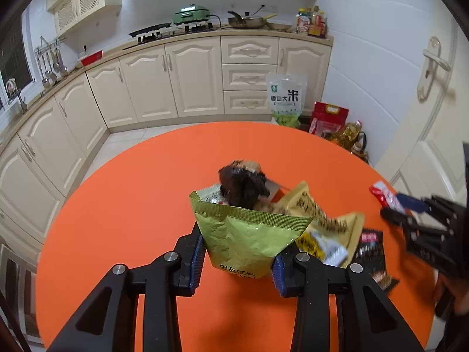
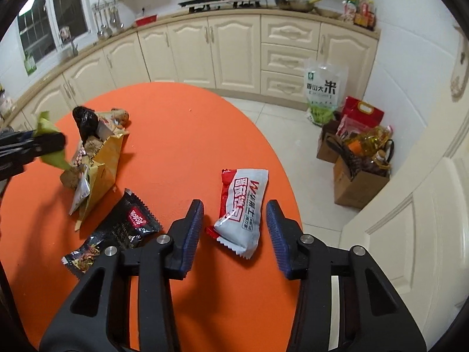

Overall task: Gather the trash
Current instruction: 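Grasp the green snack bag with the left tool while the right tool grasps the white-red wrapper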

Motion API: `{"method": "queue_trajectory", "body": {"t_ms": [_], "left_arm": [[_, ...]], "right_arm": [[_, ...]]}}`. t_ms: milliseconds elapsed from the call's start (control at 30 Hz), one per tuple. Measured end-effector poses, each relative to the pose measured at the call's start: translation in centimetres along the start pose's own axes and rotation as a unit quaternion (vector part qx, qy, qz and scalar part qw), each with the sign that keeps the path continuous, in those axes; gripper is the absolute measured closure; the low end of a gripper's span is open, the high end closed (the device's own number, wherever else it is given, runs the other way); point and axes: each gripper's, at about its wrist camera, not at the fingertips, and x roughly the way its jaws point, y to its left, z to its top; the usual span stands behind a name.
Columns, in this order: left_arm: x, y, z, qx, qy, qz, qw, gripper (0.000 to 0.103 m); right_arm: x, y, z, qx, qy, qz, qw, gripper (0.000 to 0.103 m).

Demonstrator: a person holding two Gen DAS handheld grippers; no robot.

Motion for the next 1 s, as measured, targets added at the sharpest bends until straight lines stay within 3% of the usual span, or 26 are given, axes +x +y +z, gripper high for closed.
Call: {"method": "queue_trajectory", "body": {"t_ms": [67, 400, 733, 1000], "left_arm": [[-1.1, 0.4, -0.8, 0.001, -0.002, -0.002, 1.0000, 0.069], [-9.6, 0.3, -6.8, -0.001, -0.031, -0.014, 0.9994, 0.069], [-15.4, -6.9, -11.9, 0.026, -0.035, -0.044, 0.9981, 0.069], [-18.1, -15.4, -14.6, 0.067, -0.028, -0.084, 0.9938, 0.069]], "right_arm": [[-0.3, 0.2, 0.1, -0.007, 0.001, 0.006, 1.000, 0.081], [-6.7, 3.1, -4.0, -0.012, -0.036, 0.057, 0.998, 0.084], [-15.4, 5.6, -9.6, -0.007, -0.075, 0.098, 0.992, 0.083], [-21.4, 2.5, -16.0, 0.023, -0.095, 0.068, 0.993, 0.083]]}}
